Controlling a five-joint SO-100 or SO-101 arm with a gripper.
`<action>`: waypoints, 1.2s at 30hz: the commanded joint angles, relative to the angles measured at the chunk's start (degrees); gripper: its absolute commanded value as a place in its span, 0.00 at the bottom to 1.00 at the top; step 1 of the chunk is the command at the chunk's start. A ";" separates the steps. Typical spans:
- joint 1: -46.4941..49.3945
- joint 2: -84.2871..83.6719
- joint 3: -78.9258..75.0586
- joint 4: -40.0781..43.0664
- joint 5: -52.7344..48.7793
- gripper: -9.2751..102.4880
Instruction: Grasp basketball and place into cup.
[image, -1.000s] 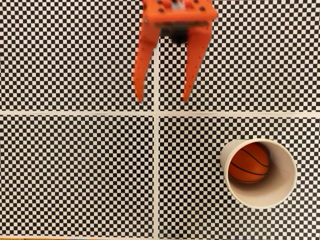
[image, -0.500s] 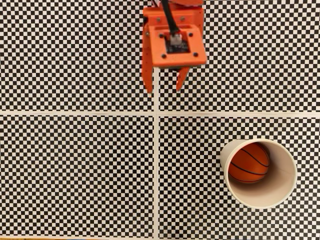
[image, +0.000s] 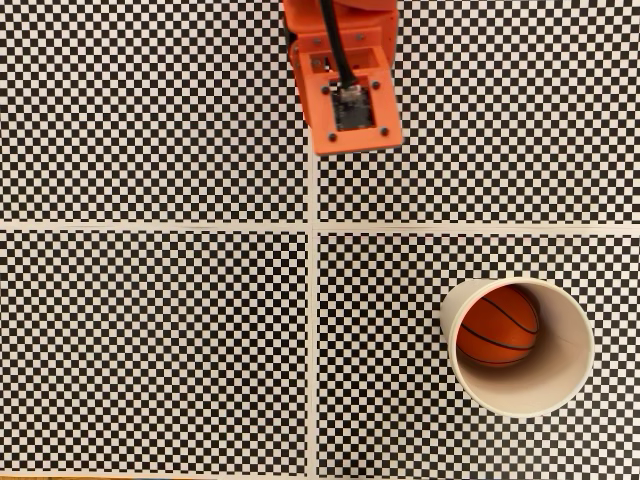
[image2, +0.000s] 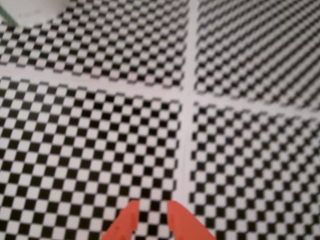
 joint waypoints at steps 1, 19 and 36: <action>0.44 0.44 2.02 3.16 1.93 0.08; 1.23 0.44 2.02 10.28 2.72 0.08; 1.05 0.44 2.02 10.28 2.37 0.08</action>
